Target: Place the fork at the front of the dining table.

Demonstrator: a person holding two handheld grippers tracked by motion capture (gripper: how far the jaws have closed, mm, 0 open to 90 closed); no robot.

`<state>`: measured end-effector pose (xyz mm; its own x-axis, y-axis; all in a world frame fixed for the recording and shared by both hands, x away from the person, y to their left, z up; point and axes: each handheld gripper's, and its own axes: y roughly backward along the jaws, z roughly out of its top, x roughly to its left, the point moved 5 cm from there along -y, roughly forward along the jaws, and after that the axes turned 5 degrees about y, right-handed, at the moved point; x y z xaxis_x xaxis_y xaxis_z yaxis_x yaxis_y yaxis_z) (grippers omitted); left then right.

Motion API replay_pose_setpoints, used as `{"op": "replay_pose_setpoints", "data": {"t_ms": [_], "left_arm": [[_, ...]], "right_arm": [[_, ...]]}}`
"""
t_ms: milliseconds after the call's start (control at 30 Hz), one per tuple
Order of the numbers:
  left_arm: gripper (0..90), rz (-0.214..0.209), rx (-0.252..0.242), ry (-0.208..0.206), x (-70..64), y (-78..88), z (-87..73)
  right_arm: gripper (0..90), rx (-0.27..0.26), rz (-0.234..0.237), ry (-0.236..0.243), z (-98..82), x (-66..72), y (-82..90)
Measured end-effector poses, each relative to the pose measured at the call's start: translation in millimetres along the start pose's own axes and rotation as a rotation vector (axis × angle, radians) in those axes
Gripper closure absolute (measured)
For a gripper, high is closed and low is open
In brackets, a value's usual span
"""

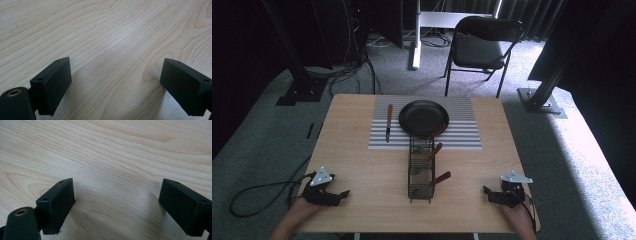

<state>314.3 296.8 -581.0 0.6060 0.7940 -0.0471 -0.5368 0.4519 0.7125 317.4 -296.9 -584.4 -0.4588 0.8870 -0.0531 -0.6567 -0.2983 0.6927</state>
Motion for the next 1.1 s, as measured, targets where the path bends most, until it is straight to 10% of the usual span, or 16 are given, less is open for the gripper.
{"op": "replay_pose_setpoints", "data": {"t_ms": [733,1100], "left_arm": [[10.0,0.003,0.001,0.003,-0.4,-0.1,0.0],[10.0,0.003,0.002,0.002,-0.3,0.0,0.0]], "right_arm": [[15.1,0.061,0.03,-0.021,22.9,14.3,-8.2],[15.2,-0.083,0.127,-0.078,84.2,30.7,8.4]]}}
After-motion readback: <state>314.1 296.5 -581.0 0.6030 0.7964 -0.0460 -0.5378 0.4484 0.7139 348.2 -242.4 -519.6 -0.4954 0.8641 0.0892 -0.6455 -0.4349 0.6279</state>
